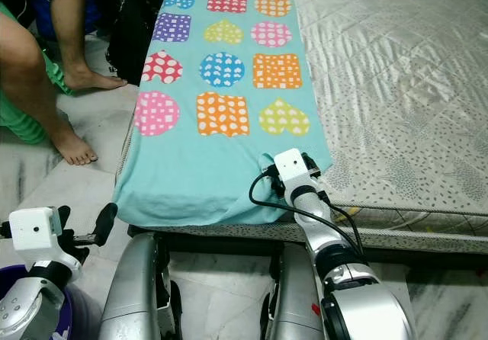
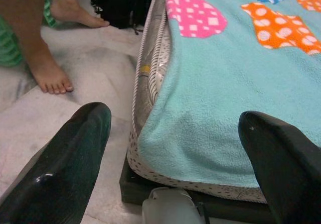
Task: Clean up the room
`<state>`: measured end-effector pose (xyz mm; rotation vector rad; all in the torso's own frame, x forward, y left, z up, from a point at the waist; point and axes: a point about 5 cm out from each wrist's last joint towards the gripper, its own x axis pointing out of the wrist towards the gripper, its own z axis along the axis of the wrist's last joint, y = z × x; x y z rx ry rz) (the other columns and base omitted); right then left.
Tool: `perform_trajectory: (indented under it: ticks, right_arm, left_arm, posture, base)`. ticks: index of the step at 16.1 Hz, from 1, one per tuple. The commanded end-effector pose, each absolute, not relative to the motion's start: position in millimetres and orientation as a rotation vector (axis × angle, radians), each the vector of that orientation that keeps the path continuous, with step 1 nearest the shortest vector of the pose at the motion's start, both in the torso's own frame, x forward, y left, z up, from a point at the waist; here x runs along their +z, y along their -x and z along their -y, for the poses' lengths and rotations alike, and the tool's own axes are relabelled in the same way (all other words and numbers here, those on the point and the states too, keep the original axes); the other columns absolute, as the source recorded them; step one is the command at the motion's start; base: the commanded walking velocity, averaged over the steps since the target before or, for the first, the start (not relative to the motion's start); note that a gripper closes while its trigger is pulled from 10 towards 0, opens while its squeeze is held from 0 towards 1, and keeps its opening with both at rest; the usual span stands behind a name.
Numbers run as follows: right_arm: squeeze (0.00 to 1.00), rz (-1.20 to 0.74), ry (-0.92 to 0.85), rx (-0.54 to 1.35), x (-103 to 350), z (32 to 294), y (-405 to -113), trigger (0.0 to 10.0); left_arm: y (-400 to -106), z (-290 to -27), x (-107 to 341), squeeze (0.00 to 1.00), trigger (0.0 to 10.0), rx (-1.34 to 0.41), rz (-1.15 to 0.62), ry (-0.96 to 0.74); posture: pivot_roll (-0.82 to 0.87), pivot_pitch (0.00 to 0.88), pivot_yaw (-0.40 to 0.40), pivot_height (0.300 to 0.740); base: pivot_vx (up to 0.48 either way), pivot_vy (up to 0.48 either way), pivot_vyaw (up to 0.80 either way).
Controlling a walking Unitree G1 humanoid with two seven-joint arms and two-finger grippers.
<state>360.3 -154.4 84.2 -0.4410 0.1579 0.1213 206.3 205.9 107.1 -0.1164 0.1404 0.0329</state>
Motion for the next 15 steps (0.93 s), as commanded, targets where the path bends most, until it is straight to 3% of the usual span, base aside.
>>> perform_trajectory:
  ticks: [1, 2, 3, 4, 5, 6, 11, 12, 14, 15]
  right_arm:
    - [0.0, -0.174, 0.46, 0.118, 81.9, 154.3, -360.0, 3.0]
    - [0.0, -0.177, 0.472, 0.117, 81.7, 154.1, -360.2, 0.4]
    - [0.0, -0.194, 0.493, 0.122, 79.6, 153.0, -359.8, 6.8]
    - [0.0, -0.199, 0.497, 0.122, 79.0, 152.4, -359.7, 8.5]
    - [0.0, -0.201, 0.511, 0.131, 78.9, 150.1, -360.2, 9.6]
    - [0.0, -0.2, 0.523, 0.136, 79.1, 148.9, -360.5, 10.0]
    - [0.0, -0.212, 0.573, 0.14, 80.9, 143.8, -363.6, 10.0]
    - [0.0, -0.21, 0.568, 0.133, 82.8, 144.4, -364.9, 9.6]
    - [0.0, -0.214, 0.536, 0.121, 85.9, 145.1, -367.3, 7.5]
    - [0.0, -0.217, 0.525, 0.111, 87.5, 146.3, -368.5, 6.0]
  left_arm:
    - [-203.8, -207.0, 101.7, 0.0, 10.0, 0.03, -0.165, 0.114]
    - [-204.1, -207.1, 101.9, 0.0, 10.0, 0.032, -0.164, 0.113]
    - [-204.1, -207.2, 101.9, 0.0, 10.0, 0.033, -0.163, 0.113]
    - [-204.3, -207.3, 101.9, 0.0, 10.0, 0.033, -0.163, 0.113]
    - [-204.6, -207.3, 101.9, 0.0, 10.0, 0.032, -0.163, 0.112]
    - [-204.6, -207.3, 102.0, 0.0, 10.0, 0.032, -0.162, 0.112]
    - [-205.7, -208.9, 102.5, 0.0, 10.0, 0.039, -0.158, 0.107]
    - [-205.9, -208.6, 102.9, 0.0, 10.0, 0.04, -0.157, 0.107]
    - [-206.0, -208.5, 102.8, 0.0, 10.0, 0.041, -0.158, 0.107]
    - [-206.0, -208.6, 102.7, 0.0, 10.0, 0.041, -0.159, 0.107]
  posture:
    - [0.15, 0.222, -0.019, 0.545]
    - [0.15, 0.219, -0.02, 0.545]
    - [0.15, 0.219, -0.02, 0.545]
    - [0.15, 0.215, -0.019, 0.545]
    - [0.15, 0.215, -0.019, 0.545]
    - [0.15, 0.215, -0.019, 0.545]
    - [0.15, 0.213, -0.018, 0.545]
    - [0.16, 0.217, -0.02, 0.545]
    - [0.16, 0.219, -0.018, 0.545]
    - [0.16, 0.219, -0.018, 0.545]
  base:
    - [0.0, 0.0, 0.0]
    - [0.0, 0.0, 0.0]
    - [0.0, 0.0, 0.0]
    - [0.0, 0.0, 0.0]
    - [0.0, 0.0, 0.0]
    - [0.0, 0.0, 0.0]
    - [0.0, 0.0, 0.0]
    - [0.0, 0.0, 0.0]
    - [0.0, 0.0, 0.0]
    - [0.0, 0.0, 0.0]
